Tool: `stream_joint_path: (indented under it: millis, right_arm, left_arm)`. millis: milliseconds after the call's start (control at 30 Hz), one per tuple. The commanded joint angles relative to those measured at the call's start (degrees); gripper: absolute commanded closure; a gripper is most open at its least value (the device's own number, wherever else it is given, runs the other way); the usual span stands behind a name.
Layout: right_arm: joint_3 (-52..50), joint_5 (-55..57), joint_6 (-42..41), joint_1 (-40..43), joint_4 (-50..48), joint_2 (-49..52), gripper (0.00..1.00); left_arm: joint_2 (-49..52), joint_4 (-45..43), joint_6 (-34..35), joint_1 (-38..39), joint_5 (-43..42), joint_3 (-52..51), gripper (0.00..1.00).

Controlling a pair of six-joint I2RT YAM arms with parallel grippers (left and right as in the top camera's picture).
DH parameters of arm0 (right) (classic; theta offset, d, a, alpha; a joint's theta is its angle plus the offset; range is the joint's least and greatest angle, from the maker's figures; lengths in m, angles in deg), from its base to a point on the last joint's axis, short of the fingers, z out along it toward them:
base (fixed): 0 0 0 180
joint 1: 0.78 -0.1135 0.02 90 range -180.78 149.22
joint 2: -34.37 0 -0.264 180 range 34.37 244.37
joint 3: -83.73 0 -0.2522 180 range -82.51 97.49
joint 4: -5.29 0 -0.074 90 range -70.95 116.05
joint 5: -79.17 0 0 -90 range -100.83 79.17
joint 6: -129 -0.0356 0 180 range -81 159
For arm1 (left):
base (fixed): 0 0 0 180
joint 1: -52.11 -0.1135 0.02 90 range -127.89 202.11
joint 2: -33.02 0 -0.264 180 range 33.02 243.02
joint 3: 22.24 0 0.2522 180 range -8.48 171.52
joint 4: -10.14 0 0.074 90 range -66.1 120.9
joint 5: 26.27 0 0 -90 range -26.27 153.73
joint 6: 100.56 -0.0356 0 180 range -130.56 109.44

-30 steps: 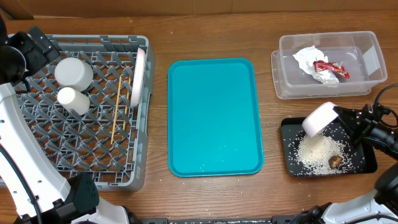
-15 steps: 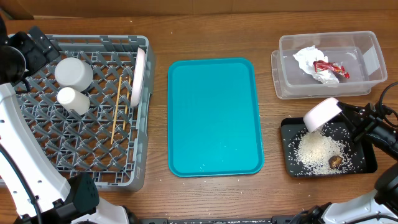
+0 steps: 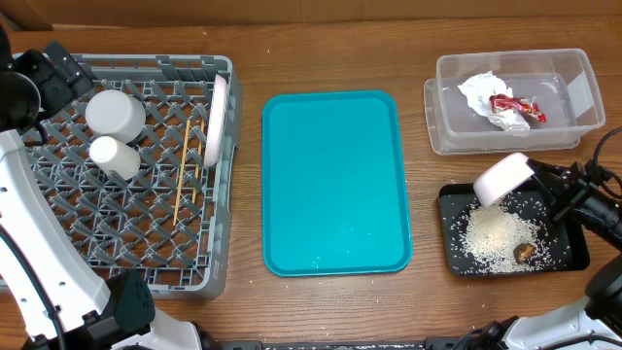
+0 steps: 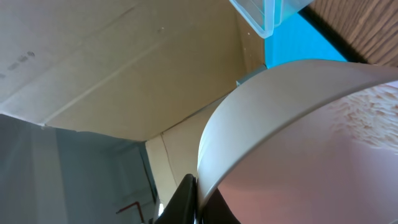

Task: Sort waste into correct bins and load items into the dishwasher
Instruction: 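Hold the tipped bowl over the black tray with the right gripper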

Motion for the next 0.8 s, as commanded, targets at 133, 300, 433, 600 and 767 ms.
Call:
stream_joint_path:
  millis: [133, 300, 433, 600, 767]
  right_arm:
    - [0.07, -4.7, 1.18, 1.11, 0.0, -0.81, 0.97]
    - [0.07, -4.57, 1.49, 1.11, 0.07, -0.79, 0.97]
    - [0.07, -5.18, -0.37, 1.11, 0.07, -0.81, 0.97]
    - [0.07, -5.18, -2.29, 1.11, 0.07, -0.81, 0.97]
    - [0.07, -4.92, -4.22, 1.09, 0.07, -1.57, 0.97]
  left_arm:
    - [-0.17, -0.13, 0.55, -0.15, -0.44, -0.13, 0.0]
    - [-0.17, -0.13, 0.55, -0.15, -0.44, -0.13, 0.0]
    - [-0.17, -0.13, 0.55, -0.15, -0.44, -0.13, 0.0]
    - [-0.17, -0.13, 0.55, -0.15, -0.44, -0.13, 0.0]
    - [-0.17, -0.13, 0.55, -0.15, -0.44, -0.13, 0.0]
